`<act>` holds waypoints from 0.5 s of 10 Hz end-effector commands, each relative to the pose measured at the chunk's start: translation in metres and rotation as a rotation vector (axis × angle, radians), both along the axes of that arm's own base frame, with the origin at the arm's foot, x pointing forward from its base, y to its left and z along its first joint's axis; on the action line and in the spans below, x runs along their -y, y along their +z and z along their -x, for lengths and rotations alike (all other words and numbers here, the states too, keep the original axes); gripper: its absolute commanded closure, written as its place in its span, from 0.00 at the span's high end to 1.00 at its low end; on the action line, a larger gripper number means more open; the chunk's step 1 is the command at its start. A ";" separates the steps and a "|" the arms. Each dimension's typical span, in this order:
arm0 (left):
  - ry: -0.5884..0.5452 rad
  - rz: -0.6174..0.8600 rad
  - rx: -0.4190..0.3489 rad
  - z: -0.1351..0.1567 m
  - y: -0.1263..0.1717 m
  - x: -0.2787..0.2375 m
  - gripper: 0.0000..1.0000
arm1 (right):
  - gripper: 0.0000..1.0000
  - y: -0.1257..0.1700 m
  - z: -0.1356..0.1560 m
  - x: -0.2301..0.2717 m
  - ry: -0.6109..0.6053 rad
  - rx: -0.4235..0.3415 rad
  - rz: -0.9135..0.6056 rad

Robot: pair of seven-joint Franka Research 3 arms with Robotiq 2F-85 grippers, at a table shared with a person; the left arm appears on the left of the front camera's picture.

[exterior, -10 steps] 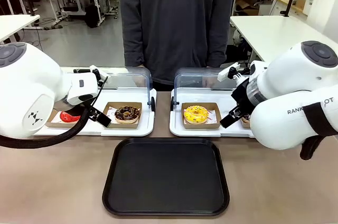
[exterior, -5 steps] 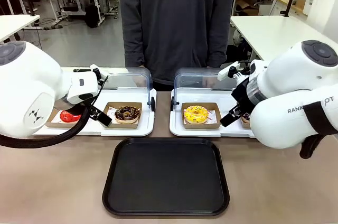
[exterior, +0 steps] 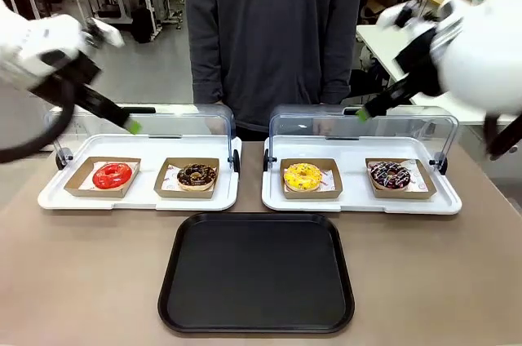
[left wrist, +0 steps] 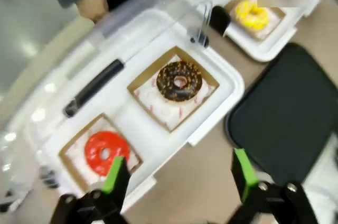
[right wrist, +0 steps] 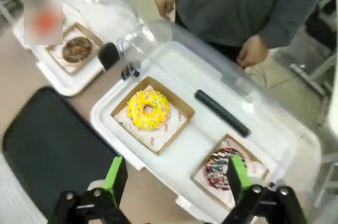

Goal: Move the third donut from the left to the tray.
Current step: Pick up the Paper togo box containing the Donut indicated by the person and place it on the Handle tray.

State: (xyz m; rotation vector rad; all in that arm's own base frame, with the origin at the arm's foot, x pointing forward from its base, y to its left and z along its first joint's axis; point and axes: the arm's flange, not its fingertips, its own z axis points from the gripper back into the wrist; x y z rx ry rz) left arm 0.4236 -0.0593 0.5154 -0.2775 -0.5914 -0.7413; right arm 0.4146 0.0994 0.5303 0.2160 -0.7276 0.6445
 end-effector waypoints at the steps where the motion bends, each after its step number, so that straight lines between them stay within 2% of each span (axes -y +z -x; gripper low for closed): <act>1: -0.141 0.048 -0.060 -0.017 0.000 -0.049 1.00 | 1.00 0.015 -0.005 0.065 0.128 -0.034 -0.059; 2: -0.228 0.118 -0.044 -0.018 0.006 -0.089 1.00 | 1.00 0.028 -0.002 0.110 0.201 -0.017 -0.104; 5: -0.318 0.295 0.098 -0.010 0.000 -0.197 1.00 | 1.00 0.031 0.003 0.223 0.307 0.055 -0.267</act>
